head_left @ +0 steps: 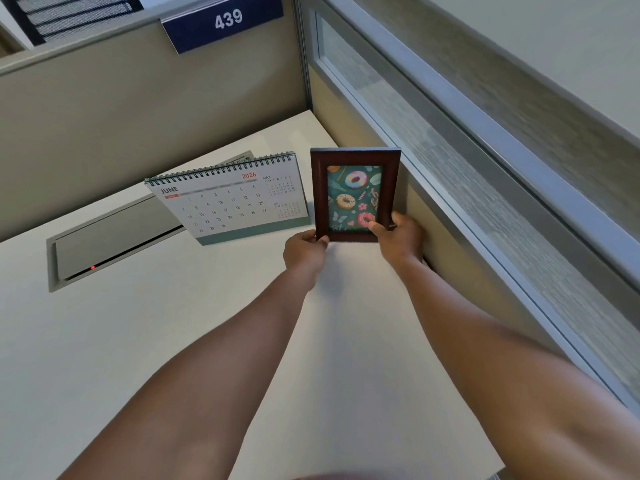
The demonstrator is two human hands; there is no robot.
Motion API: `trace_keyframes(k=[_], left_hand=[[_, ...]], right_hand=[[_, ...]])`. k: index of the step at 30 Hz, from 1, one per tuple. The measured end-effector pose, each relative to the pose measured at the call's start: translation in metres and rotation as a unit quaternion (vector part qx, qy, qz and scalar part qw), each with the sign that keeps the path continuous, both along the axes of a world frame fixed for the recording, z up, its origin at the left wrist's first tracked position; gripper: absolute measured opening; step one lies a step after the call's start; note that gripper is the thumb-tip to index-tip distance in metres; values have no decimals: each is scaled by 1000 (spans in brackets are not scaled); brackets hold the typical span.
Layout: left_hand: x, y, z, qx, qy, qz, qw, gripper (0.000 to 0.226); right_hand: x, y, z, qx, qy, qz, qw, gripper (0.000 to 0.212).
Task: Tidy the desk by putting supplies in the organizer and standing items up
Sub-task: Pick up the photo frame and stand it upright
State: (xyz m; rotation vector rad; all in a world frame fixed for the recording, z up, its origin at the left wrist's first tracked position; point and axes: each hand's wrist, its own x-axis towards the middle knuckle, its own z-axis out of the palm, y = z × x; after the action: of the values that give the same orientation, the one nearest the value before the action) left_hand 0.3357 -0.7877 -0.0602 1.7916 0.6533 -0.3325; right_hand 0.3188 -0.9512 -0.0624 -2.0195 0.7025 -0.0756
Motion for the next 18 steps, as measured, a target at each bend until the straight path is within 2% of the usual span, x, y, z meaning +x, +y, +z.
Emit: trace_keyframes(k=[6, 18], left_hand=[[3, -3, 2, -23, 9, 20, 999, 41], [7, -6, 6, -29, 13, 25, 999, 43]], right_hand=[[4, 5, -4, -47, -5, -7, 999, 37], [17, 0, -11, -72, 6, 0, 997, 48]])
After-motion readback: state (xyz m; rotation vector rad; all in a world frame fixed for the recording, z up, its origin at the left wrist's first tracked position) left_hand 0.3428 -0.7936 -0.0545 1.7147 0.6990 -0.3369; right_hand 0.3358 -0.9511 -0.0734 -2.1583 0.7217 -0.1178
